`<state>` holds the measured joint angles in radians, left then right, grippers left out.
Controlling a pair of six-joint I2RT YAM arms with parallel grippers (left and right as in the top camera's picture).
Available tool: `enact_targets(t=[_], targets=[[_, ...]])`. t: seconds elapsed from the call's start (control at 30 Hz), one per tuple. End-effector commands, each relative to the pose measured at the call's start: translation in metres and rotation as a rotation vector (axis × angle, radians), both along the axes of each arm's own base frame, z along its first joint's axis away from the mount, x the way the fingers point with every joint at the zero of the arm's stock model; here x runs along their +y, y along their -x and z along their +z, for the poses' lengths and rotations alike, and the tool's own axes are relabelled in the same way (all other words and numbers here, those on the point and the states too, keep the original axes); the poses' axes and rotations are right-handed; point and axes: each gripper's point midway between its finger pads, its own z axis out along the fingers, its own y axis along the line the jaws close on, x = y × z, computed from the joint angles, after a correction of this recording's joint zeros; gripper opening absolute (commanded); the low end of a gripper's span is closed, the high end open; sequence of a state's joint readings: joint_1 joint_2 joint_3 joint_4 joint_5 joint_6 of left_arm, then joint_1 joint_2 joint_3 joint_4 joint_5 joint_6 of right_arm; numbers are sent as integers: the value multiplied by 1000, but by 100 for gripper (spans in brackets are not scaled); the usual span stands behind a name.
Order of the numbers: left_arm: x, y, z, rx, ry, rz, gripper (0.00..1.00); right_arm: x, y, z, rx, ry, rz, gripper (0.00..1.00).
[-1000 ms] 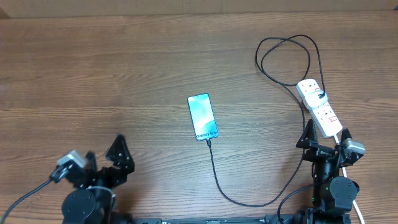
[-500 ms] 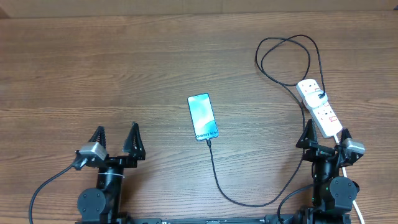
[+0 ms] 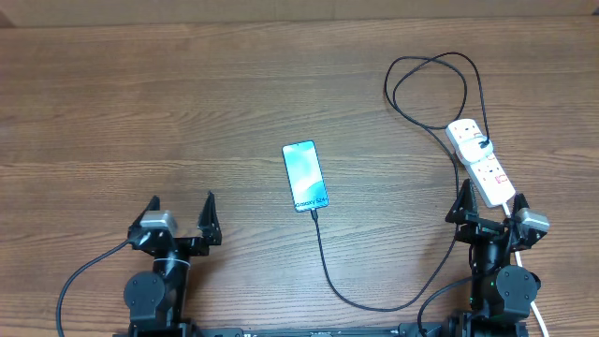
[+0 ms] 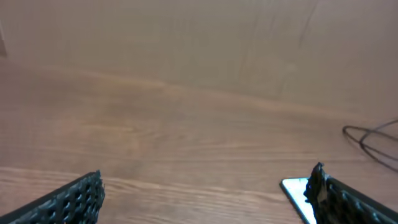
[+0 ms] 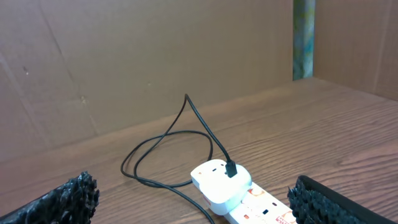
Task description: Plug charger to phone and switch on socket
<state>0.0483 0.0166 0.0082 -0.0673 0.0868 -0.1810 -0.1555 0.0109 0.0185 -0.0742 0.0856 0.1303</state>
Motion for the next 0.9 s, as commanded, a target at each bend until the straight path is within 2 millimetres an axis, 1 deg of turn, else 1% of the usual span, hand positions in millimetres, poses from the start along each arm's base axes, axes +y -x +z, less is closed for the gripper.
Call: enact_targets(t=[0.0, 0.17, 0.87], targets=[[-2, 1, 0, -10, -100, -19, 100, 1, 0, -3, 2, 4, 2, 100], [2, 1, 0, -9, -114, -2, 99, 1, 0, -3, 2, 4, 2, 100], [2, 1, 0, -10, -114, -1, 100, 1, 0, -3, 2, 4, 2, 100]])
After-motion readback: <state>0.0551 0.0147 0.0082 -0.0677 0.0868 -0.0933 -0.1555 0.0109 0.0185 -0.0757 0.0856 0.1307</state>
